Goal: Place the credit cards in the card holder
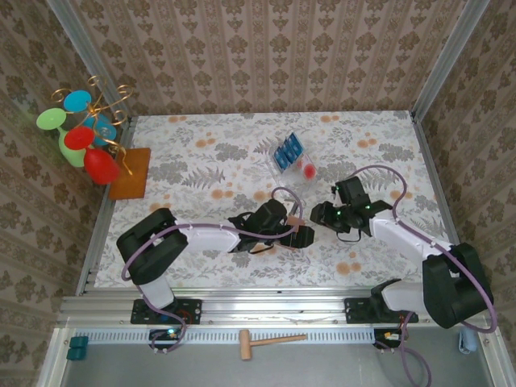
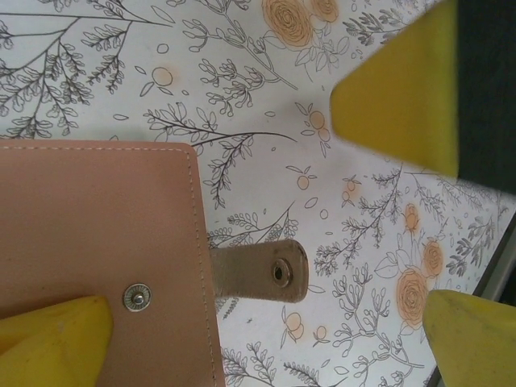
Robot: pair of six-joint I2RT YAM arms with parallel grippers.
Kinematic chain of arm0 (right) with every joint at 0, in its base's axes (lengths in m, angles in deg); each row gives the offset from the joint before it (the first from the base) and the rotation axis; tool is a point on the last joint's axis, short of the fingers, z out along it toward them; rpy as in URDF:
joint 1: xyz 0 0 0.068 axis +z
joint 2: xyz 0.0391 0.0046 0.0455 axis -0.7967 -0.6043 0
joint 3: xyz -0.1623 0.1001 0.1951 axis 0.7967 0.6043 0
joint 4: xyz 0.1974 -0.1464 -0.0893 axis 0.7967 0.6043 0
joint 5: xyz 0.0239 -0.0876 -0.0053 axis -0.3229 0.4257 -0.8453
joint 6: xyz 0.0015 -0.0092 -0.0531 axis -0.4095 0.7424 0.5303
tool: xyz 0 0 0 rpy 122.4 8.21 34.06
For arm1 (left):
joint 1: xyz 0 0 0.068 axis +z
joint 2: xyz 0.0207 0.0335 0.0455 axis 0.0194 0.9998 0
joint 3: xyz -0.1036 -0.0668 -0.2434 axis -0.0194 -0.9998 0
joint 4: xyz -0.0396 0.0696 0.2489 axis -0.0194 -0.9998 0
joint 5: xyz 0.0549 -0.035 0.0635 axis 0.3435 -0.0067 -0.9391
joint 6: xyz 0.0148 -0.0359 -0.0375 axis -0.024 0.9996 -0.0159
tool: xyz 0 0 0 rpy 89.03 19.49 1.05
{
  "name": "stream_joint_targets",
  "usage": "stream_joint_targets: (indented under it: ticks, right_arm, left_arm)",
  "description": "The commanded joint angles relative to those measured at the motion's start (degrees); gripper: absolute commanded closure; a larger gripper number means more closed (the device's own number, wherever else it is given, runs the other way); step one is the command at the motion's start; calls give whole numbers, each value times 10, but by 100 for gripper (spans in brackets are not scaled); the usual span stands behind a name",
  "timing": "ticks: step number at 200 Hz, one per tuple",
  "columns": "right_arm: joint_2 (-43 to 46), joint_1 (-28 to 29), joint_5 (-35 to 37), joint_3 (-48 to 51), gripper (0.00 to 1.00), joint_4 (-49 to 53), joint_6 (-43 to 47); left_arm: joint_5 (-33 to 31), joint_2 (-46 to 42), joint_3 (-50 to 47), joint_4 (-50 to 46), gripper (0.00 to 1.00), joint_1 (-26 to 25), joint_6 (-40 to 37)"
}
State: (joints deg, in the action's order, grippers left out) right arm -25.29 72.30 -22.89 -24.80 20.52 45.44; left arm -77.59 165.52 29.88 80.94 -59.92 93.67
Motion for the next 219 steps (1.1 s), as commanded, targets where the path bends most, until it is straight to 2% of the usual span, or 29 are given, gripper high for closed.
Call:
stream_joint_targets:
  ticks: [1,52,127,163,219]
  right_arm:
    - [-1,25,6,15,53,-15,-22]
    - [-45,80,28,19,52,-48,-48]
    - [-118,121,42,-10,79,-68,-59]
    - [-136,128,47,-17,100,-75,-60]
    - [-158,126,61,-71,100,-45,-36]
  left_arm:
    - [-8,-12,6,-14,0,7,-15]
    - [-7,-19,-16,20,0,6,-12]
    - [-18,-44,-33,33,0,10,-16]
    - [-17,-53,-39,46,0,15,-9]
    - [-12,-87,-47,46,0,35,-10]
